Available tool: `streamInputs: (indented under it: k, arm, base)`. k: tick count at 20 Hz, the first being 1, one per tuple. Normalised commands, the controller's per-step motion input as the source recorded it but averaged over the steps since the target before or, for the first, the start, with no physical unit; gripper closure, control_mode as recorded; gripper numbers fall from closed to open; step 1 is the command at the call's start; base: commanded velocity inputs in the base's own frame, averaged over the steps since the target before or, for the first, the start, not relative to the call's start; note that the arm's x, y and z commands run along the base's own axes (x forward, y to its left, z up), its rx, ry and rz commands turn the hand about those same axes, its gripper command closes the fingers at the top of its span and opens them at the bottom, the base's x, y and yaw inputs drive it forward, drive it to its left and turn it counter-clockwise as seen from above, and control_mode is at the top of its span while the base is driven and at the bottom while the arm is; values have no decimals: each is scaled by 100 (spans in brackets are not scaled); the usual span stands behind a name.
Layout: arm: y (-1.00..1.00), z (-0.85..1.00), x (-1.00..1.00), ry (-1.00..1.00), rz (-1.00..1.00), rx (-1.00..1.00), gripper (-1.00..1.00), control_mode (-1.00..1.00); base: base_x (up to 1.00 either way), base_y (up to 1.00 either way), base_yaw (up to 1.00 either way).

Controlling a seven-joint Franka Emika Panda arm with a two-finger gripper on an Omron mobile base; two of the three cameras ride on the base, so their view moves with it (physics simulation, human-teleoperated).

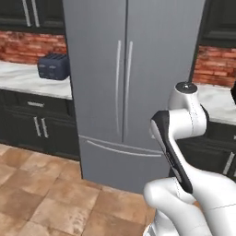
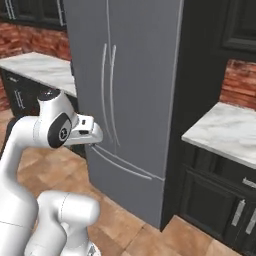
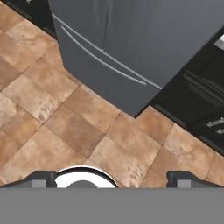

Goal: Move the hot dog bun to the plate on the dining table and place the condiment next to that plate. Then navigate to the fridge and take the sausage and place it on the plate as well.

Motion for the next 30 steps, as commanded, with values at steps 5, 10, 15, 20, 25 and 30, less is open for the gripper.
streamInputs:
  k: [5,10,15,20,25,30]
  arm:
    - [0,0,0,0,0,0,-100,100]
    - [0,0,0,0,0,0,-100,100]
    - [0,0,0,0,0,0,-100,100]
    - [0,0,0,0,0,0,-100,100]
    - [0,0,0,0,0,0,-100,100]
    - [0,0,0,0,0,0,-100,100]
  base:
    - [13,84,-58]
    - [9,92,-51]
    - [23,67,-43]
    - [36,21,-14]
    - [53,26,0]
    - [44,37,0]
